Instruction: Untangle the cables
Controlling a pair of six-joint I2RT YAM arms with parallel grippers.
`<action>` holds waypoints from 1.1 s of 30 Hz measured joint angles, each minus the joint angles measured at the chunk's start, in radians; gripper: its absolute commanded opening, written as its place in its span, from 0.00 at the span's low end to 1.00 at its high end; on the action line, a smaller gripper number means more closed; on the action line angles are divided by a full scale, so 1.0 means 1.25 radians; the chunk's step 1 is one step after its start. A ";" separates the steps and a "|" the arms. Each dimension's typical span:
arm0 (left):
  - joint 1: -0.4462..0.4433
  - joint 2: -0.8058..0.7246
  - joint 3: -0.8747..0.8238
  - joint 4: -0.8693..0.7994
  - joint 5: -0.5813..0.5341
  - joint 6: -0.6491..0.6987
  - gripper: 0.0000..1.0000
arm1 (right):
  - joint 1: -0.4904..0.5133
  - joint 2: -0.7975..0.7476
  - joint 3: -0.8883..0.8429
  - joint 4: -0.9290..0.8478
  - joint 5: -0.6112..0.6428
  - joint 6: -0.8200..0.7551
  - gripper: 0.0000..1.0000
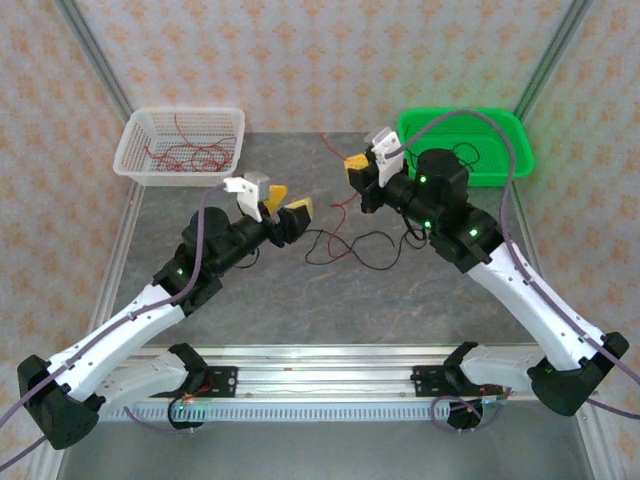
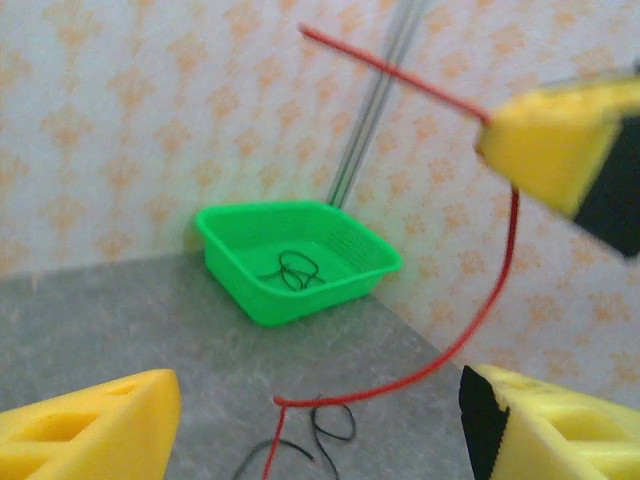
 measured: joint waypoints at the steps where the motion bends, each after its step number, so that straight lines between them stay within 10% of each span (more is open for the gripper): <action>1: -0.011 -0.002 -0.011 0.021 -0.004 0.042 0.74 | 0.000 0.006 0.024 -0.002 -0.009 -0.009 0.00; 13: -0.025 0.052 -0.077 0.190 -0.024 0.370 0.81 | -0.011 0.076 0.134 -0.086 -0.125 -0.117 0.00; 33: -0.051 0.157 0.033 0.164 0.054 0.450 0.69 | -0.021 0.124 0.176 -0.093 -0.220 -0.119 0.00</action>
